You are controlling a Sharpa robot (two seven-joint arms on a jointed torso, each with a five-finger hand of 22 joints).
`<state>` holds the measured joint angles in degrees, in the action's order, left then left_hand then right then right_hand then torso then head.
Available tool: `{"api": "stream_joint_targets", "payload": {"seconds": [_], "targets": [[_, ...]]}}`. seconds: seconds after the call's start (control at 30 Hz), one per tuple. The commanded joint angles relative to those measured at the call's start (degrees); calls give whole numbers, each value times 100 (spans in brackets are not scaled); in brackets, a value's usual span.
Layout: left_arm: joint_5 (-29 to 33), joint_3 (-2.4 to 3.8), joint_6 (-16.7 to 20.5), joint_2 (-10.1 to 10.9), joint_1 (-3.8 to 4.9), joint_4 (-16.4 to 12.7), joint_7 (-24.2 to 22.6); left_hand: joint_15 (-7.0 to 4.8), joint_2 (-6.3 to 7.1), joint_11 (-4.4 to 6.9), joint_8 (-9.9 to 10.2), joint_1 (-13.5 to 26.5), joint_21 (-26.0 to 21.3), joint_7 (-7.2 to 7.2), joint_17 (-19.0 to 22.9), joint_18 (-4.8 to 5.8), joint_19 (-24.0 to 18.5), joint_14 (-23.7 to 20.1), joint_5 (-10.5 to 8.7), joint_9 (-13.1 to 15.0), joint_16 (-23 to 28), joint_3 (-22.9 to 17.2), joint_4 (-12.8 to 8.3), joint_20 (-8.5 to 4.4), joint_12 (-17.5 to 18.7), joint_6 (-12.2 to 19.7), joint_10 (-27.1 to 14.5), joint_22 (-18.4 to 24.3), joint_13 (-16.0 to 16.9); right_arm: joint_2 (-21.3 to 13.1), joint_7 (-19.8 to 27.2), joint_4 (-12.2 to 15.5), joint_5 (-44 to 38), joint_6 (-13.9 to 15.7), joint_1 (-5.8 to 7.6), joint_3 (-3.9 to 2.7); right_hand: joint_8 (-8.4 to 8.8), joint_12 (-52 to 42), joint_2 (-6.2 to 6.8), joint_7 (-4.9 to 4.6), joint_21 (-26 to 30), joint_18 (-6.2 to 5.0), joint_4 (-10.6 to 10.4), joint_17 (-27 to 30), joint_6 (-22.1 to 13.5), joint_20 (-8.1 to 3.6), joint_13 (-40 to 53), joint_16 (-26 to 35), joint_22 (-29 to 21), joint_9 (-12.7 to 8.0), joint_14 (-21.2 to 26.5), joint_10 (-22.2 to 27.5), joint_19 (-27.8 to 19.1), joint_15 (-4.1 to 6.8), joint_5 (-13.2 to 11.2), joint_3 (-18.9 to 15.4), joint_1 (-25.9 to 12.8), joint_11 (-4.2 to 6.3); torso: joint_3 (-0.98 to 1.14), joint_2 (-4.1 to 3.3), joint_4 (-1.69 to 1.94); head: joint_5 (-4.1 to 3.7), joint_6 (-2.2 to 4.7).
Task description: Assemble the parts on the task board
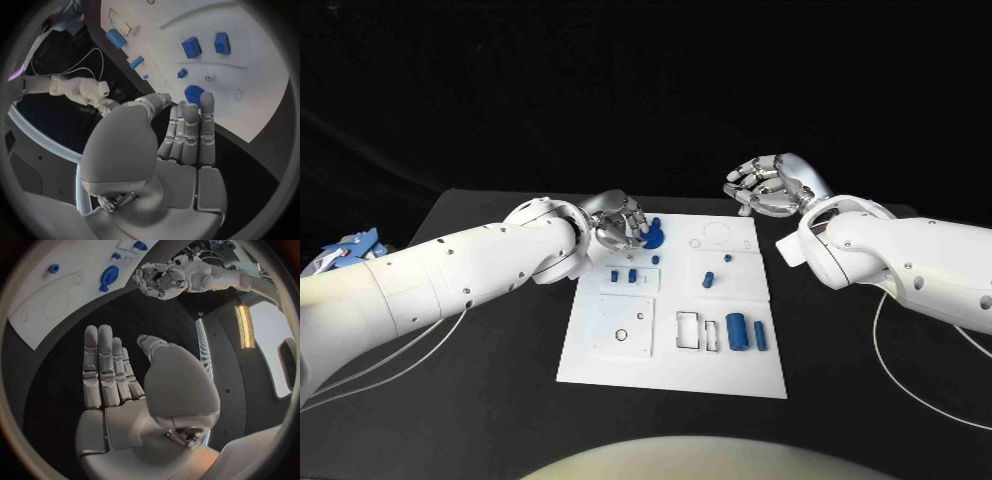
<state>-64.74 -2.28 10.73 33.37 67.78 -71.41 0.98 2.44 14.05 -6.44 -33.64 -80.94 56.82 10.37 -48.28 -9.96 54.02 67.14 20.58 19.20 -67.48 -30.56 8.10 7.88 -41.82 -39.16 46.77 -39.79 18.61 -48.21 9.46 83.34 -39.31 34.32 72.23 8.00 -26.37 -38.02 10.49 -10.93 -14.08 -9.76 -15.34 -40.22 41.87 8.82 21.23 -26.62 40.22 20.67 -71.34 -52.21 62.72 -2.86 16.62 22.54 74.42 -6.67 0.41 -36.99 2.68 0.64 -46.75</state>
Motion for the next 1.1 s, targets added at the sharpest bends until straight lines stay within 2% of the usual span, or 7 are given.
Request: {"api": "stream_joint_targets", "payload": {"seconds": [0.03,0.2,0.43,0.67,1.1], "targets": [[-1059,-11,219,-48,-18,8,-579,14,82,-25,141,18,155,19,-373,-56,87,329,-20,-106,-423,-22,-67,9,163,40,-3,-106,-188,2,41,11,-6,-46,-6,-1,-24,-27,-33,-36,26,-62,9,-10,-35,-1,-9,35,-5,-6,-42,13,58,16,33,-31,-34,-15,12,-8,-23,4,16],[-1557,-44,54,-127,-34,41,-515,36,152,-39,244,56,249,2,-241,-58,39,252,-18,-204,-506,-48,-138,26,422,-84,-102,-188,-440,4,40,9,-7,-49,-8,-1,-24,-27,-33,-36,26,-62,9,-10,-35,-1,-9,35,-5,-6,-42,13,58,16,33,-31,-34,-15,21,-15,-30,4,31],[-2019,-66,-244,-259,-42,154,-372,58,202,-69,349,122,484,-56,-239,-3,211,309,-26,-286,-667,5,-180,58,649,-190,-132,-503,-666,19,42,4,-7,-48,-13,-1,-24,-27,-33,-36,26,-62,9,-10,-35,-1,-9,35,-5,-6,-42,13,58,16,33,-31,-34,-15,14,-15,-27,3,16],[-2231,-72,-478,-385,-44,264,-260,56,213,-61,405,154,569,-100,-232,12,258,334,-39,-328,-752,51,-203,63,764,-279,-134,-607,-781,35,44,-1,-7,-46,-16,-1,-24,-27,-33,-36,26,-62,9,-10,-35,-1,-9,35,-5,-6,-42,13,58,16,33,-31,-34,-15,10,-17,-29,3,3],[-2311,-86,-637,-616,-57,511,-179,56,170,-62,443,156,672,-111,-252,32,336,381,-42,-363,-847,52,-219,62,817,-424,-17,-735,-870,62,44,-5,-7,-45,-17,-1,-24,-27,-33,-36,26,-62,9,-10,-35,-1,-9,35,-5,-6,-42,13,58,16,33,-31,-34,-15,12,-17,-26,-23,-9]]}}
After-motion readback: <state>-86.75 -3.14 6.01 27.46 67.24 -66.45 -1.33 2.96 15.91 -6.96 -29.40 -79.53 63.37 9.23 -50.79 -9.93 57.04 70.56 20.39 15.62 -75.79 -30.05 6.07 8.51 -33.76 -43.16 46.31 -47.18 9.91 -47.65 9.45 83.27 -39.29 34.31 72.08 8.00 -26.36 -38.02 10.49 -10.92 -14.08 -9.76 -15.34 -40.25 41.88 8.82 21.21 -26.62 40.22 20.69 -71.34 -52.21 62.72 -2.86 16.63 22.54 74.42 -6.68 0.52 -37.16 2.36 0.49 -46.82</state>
